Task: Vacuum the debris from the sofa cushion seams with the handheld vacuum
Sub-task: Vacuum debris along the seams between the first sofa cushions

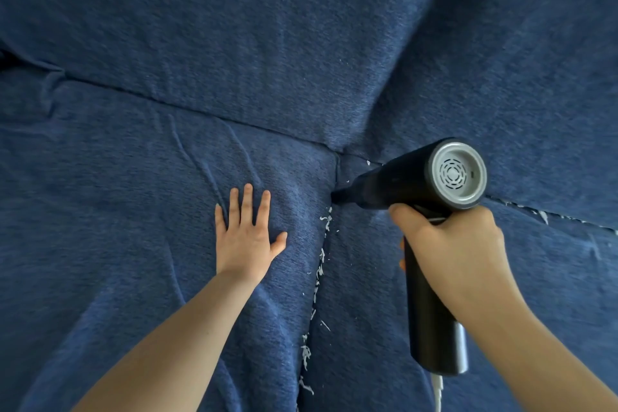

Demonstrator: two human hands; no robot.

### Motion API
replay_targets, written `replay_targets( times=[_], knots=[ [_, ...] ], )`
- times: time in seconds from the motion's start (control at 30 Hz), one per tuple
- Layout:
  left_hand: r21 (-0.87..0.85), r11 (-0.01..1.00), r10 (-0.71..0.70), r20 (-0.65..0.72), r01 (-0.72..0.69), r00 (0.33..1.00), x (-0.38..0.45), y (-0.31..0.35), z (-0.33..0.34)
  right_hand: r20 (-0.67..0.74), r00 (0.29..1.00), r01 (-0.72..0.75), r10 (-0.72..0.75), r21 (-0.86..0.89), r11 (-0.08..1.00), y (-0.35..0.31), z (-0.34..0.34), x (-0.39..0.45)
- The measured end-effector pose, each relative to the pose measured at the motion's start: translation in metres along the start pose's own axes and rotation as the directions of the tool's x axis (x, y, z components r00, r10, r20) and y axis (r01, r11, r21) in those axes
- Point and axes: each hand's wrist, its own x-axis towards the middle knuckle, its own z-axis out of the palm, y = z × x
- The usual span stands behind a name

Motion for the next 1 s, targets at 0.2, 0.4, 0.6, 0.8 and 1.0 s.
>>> replay_targets(
  times=[0.2, 0.4, 0.6, 0.8, 1.0],
  knots=[
    [0.013, 1.0, -0.001, 0.016, 0.001, 1.0, 0.0, 0.0, 0.0, -0.051, 0.998, -0.025, 0.026, 0.034, 0.999, -0.002, 0.016, 0.005],
    [0.016, 1.0, 0.009, 0.022, -0.009, 1.0, 0.0, -0.002, -0.002, -0.067, 0.998, -0.01, 0.013, 0.046, 0.999, -0.004, -0.004, -0.007],
    [0.003, 1.0, -0.001, 0.062, 0.001, 0.998, -0.001, 0.002, -0.005, -0.109, 0.994, 0.017, -0.009, 0.076, 0.997, -0.004, -0.016, -0.003],
    [-0.005, 0.999, -0.039, 0.075, 0.039, 0.996, -0.002, 0.008, -0.011, -0.078, 0.996, 0.048, -0.042, 0.069, 0.996, -0.007, -0.009, -0.004],
    [-0.017, 0.986, 0.165, 0.019, -0.165, 0.986, 0.001, 0.035, -0.01, -0.088, 0.994, 0.062, -0.057, 0.051, 0.997, -0.005, -0.008, -0.007]
  ],
)
